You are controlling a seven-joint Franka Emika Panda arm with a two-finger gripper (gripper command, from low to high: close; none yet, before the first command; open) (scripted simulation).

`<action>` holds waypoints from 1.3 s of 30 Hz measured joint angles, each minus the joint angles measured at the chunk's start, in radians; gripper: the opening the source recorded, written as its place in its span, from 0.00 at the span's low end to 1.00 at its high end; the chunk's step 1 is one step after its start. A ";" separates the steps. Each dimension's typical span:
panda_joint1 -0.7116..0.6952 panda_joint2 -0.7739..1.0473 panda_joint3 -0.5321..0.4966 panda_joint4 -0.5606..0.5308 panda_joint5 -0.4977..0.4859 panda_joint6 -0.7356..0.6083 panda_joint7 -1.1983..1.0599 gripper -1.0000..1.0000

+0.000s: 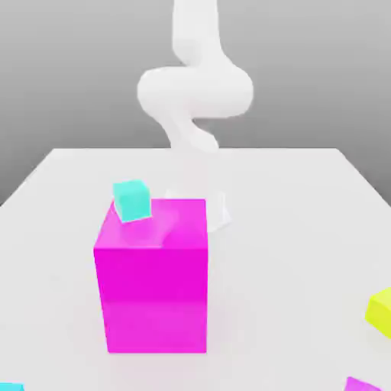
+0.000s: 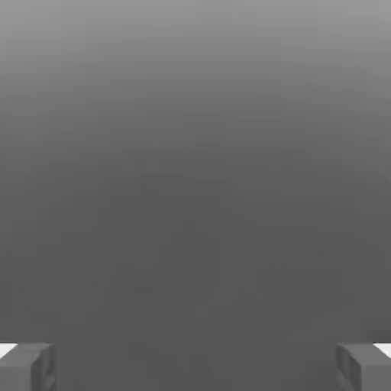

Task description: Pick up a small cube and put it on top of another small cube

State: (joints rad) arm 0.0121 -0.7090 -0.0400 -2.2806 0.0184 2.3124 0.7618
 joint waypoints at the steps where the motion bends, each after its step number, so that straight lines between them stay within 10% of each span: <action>1: 0.005 0.039 -0.018 0.008 0.009 0.005 -0.017 0.50; 17: 0.018 0.622 -0.236 0.132 0.200 0.084 -0.316 0.50; 38: -0.184 1.350 -0.242 0.291 0.305 0.277 -0.581 0.50; 39: -0.192 1.375 -0.232 0.298 0.313 0.295 -0.587 0.00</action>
State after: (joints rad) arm -0.1800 0.6660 -0.2717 -1.9826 0.3317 2.6073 0.1746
